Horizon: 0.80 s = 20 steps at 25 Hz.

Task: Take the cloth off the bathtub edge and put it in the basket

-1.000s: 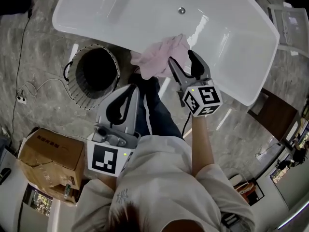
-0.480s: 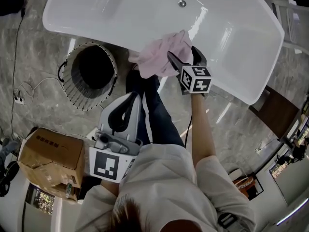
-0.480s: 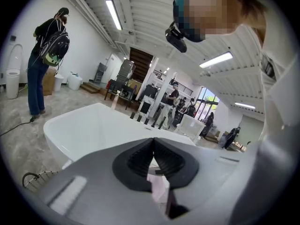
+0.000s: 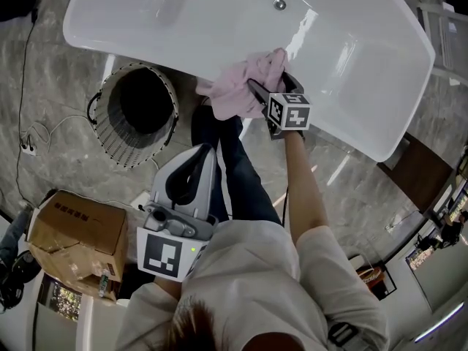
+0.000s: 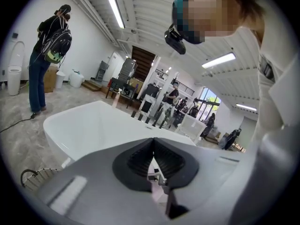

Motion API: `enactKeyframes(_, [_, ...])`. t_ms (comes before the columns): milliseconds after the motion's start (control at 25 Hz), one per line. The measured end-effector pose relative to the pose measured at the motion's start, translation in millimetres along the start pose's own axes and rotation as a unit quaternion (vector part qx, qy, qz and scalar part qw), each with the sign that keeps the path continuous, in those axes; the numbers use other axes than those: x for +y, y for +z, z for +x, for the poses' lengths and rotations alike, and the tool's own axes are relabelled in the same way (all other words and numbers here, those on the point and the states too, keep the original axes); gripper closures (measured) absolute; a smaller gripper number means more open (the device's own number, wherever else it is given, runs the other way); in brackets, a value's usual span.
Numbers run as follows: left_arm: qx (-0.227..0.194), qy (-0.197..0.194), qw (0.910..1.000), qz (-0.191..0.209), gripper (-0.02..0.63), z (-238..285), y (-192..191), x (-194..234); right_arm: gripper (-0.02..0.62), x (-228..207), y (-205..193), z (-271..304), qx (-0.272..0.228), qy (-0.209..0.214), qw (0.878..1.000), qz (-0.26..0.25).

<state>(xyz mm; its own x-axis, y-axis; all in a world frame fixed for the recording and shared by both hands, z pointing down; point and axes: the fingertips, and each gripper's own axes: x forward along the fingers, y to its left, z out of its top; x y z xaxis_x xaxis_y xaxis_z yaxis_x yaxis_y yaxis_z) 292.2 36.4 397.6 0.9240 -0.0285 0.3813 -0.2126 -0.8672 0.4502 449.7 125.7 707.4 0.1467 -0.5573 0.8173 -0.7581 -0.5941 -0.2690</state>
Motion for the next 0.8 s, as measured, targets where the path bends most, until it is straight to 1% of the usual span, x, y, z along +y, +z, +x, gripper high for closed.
enactKeyframes(120, [0.002, -0.002, 1.0000, 0.001, 0.558, 2, -1, 2, 0.160, 1, -1, 3, -0.008, 0.020, 1.000, 0.009])
enactKeyframes(240, [-0.005, -0.010, 0.9993, 0.035, 0.558, 1, -1, 6, 0.161, 1, -3, 5, -0.017, 0.032, 0.999, 0.018])
enactKeyframes(360, [-0.007, -0.013, 0.9992, 0.038, 0.558, 2, 0, 6, 0.172, 5, -4, 4, -0.016, 0.038, 0.999, 0.026])
enactKeyframes(480, [-0.008, -0.015, 0.9993, 0.034, 0.558, 4, 1, 5, 0.234, 10, -4, 4, -0.011, 0.054, 0.998, 0.032])
enactKeyframes(600, [-0.008, -0.021, 0.9992, 0.033, 0.558, 4, 1, 3, 0.279, 14, -4, 4, -0.003, 0.063, 0.998, 0.029])
enactKeyframes(640, [-0.009, -0.022, 0.9992, 0.033, 0.558, 4, 1, 2, 0.306, 15, -4, 4, 0.002, 0.064, 0.998, 0.026])
enactKeyframes(720, [-0.009, -0.023, 0.9992, 0.033, 0.558, 4, 1, 1, 0.380, 18, -4, 2, 0.011, 0.065, 0.998, 0.017])
enactKeyframes(800, [-0.011, -0.023, 0.9991, 0.033, 0.558, 4, 2, 0, 0.423, 22, -4, 0, 0.015, 0.062, 0.998, 0.000])
